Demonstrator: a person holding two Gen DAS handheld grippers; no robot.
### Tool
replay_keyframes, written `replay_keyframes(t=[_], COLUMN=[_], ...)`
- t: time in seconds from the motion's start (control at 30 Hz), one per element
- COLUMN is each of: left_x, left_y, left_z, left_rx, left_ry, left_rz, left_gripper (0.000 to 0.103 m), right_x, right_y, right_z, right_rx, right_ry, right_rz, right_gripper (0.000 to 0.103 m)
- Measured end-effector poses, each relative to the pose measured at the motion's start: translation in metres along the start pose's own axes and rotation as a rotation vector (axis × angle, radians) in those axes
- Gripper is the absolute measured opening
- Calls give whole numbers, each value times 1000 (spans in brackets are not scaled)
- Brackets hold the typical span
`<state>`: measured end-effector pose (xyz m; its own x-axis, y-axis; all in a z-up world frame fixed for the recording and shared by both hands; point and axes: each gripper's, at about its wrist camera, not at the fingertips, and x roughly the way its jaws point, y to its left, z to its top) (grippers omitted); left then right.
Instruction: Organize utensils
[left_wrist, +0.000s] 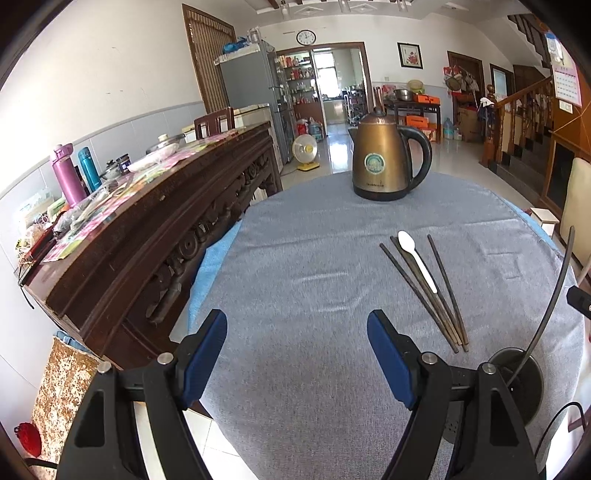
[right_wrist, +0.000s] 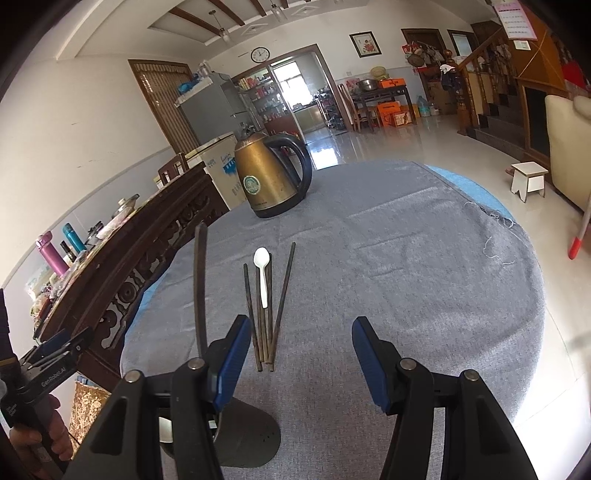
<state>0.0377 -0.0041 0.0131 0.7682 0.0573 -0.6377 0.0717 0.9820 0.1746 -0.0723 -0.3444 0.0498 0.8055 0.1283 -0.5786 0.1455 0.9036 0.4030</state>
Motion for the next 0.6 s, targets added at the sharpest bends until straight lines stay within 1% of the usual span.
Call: replay_keyframes(t=[0.23, 0.5, 0.6], left_x=[11, 39, 52], left_y=[-6, -8, -8], left_z=[-1, -3, -1], left_rx=[4, 3, -8], left_ry=[24, 84, 104], left_rz=[-11, -12, -33], left_gripper=[79, 79, 79], right_x=[5, 21, 33], right_y=[-14, -28, -31], right_z=[2, 6, 11], right_rx=[28, 53, 45], right_ry=[7, 38, 52], right_rz=[-15, -30, -42], right_gripper=[61, 61, 61])
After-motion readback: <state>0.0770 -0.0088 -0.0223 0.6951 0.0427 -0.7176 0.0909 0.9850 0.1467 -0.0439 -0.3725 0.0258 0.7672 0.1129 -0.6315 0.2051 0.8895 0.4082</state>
